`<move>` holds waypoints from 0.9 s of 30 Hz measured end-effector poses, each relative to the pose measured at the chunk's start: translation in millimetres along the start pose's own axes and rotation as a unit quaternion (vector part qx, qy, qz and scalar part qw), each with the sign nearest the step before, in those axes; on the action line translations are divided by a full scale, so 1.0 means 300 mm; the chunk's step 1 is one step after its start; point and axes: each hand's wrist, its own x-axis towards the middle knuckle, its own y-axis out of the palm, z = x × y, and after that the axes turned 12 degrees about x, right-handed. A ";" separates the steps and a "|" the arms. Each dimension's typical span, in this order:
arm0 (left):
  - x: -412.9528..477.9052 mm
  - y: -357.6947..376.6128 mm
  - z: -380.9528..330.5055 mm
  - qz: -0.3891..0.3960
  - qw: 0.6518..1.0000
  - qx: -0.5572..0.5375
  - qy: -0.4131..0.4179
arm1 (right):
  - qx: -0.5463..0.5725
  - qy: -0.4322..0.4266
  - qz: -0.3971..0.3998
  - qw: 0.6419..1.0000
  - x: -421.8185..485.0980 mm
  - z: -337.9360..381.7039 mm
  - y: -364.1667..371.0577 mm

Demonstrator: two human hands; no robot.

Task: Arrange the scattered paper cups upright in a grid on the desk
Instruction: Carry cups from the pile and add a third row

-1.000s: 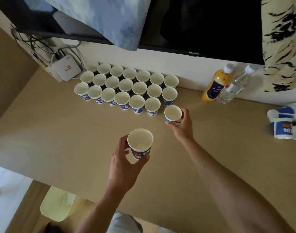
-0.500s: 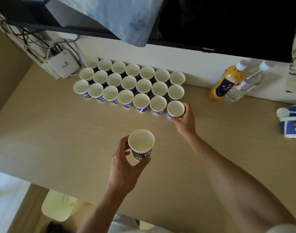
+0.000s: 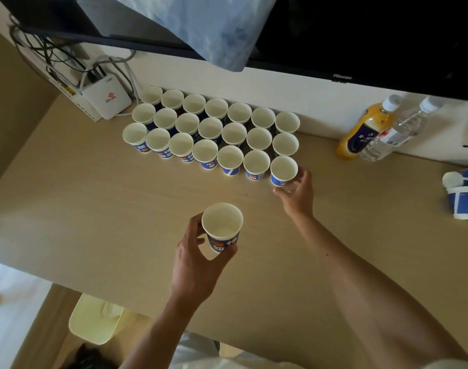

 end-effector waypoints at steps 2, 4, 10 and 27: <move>0.010 -0.011 0.005 -0.002 1.000 -0.009 0.003 | 0.008 0.030 -0.033 0.999 -0.074 -0.013 -0.004; 0.026 -0.025 0.018 -0.004 1.000 -0.017 -0.001 | 0.018 0.042 -0.054 0.997 -0.159 -0.018 0.000; 0.109 -0.099 0.101 -0.029 0.998 -0.033 -0.038 | 0.074 0.031 -0.024 0.996 -0.359 0.086 0.100; 0.514 -0.375 0.496 -0.085 0.994 -0.039 -0.065 | 0.035 -0.010 0.133 0.990 -0.547 0.390 0.715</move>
